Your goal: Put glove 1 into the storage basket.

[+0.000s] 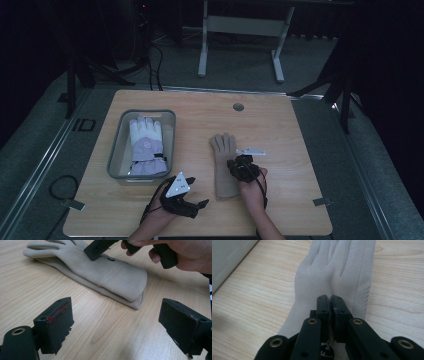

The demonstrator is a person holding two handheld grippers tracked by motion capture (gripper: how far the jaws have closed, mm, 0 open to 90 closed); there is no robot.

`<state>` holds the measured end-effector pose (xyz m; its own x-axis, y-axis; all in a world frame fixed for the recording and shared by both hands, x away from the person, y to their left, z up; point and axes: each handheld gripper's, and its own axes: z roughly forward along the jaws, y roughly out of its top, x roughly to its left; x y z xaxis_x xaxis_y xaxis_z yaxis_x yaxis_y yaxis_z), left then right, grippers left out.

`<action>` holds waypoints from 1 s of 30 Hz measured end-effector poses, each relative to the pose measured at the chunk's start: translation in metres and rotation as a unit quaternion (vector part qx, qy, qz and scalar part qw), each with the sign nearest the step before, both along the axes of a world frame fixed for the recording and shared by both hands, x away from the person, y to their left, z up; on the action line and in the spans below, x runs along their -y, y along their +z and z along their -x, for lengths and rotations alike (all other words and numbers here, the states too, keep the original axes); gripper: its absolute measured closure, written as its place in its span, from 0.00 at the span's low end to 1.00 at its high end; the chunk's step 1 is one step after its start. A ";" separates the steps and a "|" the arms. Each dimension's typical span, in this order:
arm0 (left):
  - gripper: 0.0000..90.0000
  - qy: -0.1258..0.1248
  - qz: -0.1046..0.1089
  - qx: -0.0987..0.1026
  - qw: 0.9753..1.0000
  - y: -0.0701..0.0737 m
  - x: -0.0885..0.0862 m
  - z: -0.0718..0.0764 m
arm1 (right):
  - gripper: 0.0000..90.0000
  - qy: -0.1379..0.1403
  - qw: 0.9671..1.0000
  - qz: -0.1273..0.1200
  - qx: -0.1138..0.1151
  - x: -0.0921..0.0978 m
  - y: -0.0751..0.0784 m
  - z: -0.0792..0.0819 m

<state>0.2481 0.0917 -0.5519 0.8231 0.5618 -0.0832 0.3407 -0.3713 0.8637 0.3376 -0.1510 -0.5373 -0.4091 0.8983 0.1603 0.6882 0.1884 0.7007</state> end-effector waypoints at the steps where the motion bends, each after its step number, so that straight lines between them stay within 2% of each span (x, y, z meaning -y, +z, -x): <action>1: 0.14 0.000 0.001 -0.001 1.000 0.000 0.000 0.000 | 0.95 0.001 1.000 0.000 0.000 0.000 -0.001 0.000; 6: 0.14 0.001 0.004 -0.002 1.000 0.000 0.000 0.000 | 0.90 0.018 1.000 0.002 0.000 0.001 0.001 -0.001; 9: 0.14 0.002 0.003 -0.003 1.000 0.001 0.000 0.000 | 0.73 0.037 0.999 -0.006 0.001 0.003 0.005 -0.001; 10: 0.14 0.004 0.005 -0.004 1.000 0.001 0.000 -0.001 | 0.62 0.053 0.998 -0.014 0.002 0.004 0.006 -0.001; 13: 0.14 0.001 0.009 -0.004 1.000 0.001 -0.001 -0.001 | 0.49 0.081 0.997 -0.012 0.011 0.006 0.010 0.002; 14: 0.14 0.001 0.008 -0.002 1.000 0.001 -0.001 -0.001 | 0.38 0.094 0.995 -0.026 0.020 0.010 0.012 0.002; 15: 0.14 0.001 0.008 -0.002 1.000 0.001 -0.001 -0.001 | 0.38 0.094 0.995 -0.026 0.020 0.010 0.012 0.002; 16: 0.14 0.001 0.006 0.000 1.000 0.000 0.000 -0.001 | 0.24 0.108 0.993 -0.039 0.012 0.015 0.014 0.003; 18: 0.14 0.000 0.006 0.002 1.000 0.001 0.000 0.000 | 0.17 0.127 0.991 -0.047 0.019 0.020 0.014 0.001; 23: 0.14 -0.001 0.002 -0.003 1.000 0.002 0.002 0.000 | 0.14 0.154 0.986 -0.048 0.032 0.032 0.016 0.003; 24: 0.14 0.001 0.000 -0.004 1.000 0.002 0.003 0.000 | 0.16 0.163 0.985 -0.045 0.042 0.036 0.017 0.003; 26: 0.14 0.001 0.003 -0.008 1.000 0.003 0.003 0.000 | 0.16 0.188 0.980 -0.049 0.042 0.042 0.017 0.002; 27: 0.14 0.001 0.001 -0.012 1.000 0.004 0.003 -0.001 | 0.16 0.192 0.979 -0.043 0.051 0.044 0.017 0.002; 28: 0.14 0.001 0.001 -0.015 1.000 0.004 0.004 -0.002 | 0.16 0.194 0.978 -0.030 0.071 0.047 0.019 0.002; 30: 0.15 -0.001 -0.003 -0.021 1.000 0.003 0.004 -0.003 | 0.16 0.195 0.977 -0.026 0.081 0.052 0.022 0.002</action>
